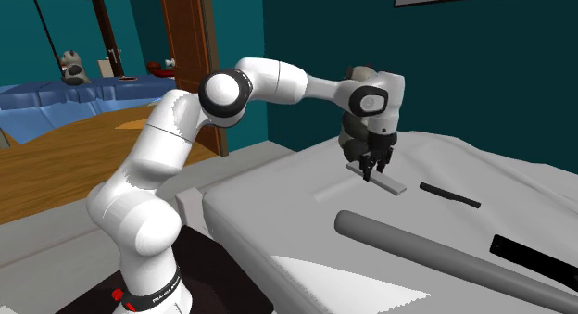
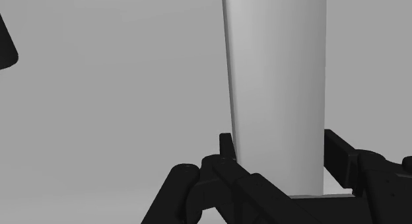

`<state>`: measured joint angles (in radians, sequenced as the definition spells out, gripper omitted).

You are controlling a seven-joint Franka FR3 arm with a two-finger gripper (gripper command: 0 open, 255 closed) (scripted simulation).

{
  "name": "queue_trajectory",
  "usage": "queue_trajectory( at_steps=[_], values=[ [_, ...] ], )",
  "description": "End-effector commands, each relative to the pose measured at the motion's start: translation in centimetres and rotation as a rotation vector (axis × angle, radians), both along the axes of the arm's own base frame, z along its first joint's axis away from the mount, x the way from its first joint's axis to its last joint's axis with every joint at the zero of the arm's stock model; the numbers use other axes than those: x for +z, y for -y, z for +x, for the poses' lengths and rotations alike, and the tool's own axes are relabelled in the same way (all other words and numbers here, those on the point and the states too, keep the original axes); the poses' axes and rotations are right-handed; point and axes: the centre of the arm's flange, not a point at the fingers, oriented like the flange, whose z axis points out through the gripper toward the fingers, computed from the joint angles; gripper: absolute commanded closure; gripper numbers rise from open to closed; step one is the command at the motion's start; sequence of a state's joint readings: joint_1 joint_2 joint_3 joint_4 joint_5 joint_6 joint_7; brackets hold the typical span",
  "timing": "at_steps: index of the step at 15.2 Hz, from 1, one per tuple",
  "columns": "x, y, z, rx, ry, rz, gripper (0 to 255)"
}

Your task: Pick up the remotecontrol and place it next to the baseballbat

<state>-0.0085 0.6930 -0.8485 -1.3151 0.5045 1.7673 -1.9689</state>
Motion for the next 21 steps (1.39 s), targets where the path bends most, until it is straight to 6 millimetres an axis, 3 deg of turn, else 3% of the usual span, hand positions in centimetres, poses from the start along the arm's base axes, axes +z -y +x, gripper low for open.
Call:
queue_trajectory(
  at_steps=[1,14,21],
  values=[
    [-1.0,0.0,0.0,0.000,0.000,0.000,255],
    [-7.9,0.0,0.0,0.000,0.000,0.000,255],
    [-8.1,0.0,0.0,0.000,0.000,0.000,255]
  ],
)
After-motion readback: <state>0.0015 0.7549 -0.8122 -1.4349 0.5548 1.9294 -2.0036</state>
